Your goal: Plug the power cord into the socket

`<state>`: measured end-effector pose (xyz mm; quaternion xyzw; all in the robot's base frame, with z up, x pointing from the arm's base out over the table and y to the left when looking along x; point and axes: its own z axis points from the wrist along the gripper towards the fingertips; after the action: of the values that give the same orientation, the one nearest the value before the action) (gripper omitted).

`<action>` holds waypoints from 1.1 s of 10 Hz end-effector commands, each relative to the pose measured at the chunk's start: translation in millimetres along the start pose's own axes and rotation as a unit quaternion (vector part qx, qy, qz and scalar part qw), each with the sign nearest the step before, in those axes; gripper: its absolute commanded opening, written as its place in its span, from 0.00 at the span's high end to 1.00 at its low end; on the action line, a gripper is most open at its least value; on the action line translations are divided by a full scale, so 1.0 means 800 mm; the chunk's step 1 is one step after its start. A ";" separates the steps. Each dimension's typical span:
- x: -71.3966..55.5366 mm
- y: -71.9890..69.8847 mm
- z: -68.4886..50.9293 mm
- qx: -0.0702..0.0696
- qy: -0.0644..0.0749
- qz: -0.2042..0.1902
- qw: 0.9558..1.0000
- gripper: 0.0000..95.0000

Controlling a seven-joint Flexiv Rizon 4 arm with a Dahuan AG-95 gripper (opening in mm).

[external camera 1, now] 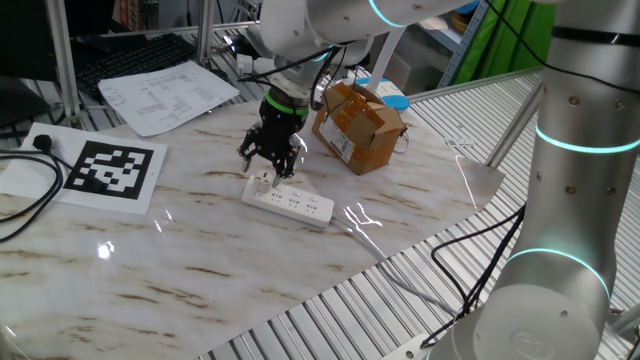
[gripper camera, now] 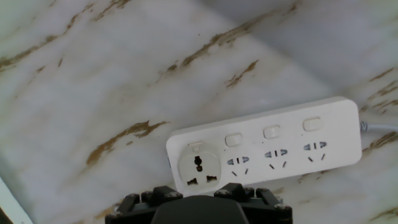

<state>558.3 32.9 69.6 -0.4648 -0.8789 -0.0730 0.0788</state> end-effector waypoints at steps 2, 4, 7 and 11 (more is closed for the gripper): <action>0.000 -0.003 -0.006 0.004 -0.015 -0.012 1.000 1.00; -0.003 -0.003 -0.005 0.003 -0.028 -0.015 0.999 1.00; -0.008 -0.002 -0.003 0.002 -0.037 -0.017 0.999 1.00; -0.010 -0.001 0.005 -0.007 -0.043 -0.010 0.999 1.00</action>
<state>559.6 27.7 64.8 -0.4593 -0.8854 -0.0603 0.0389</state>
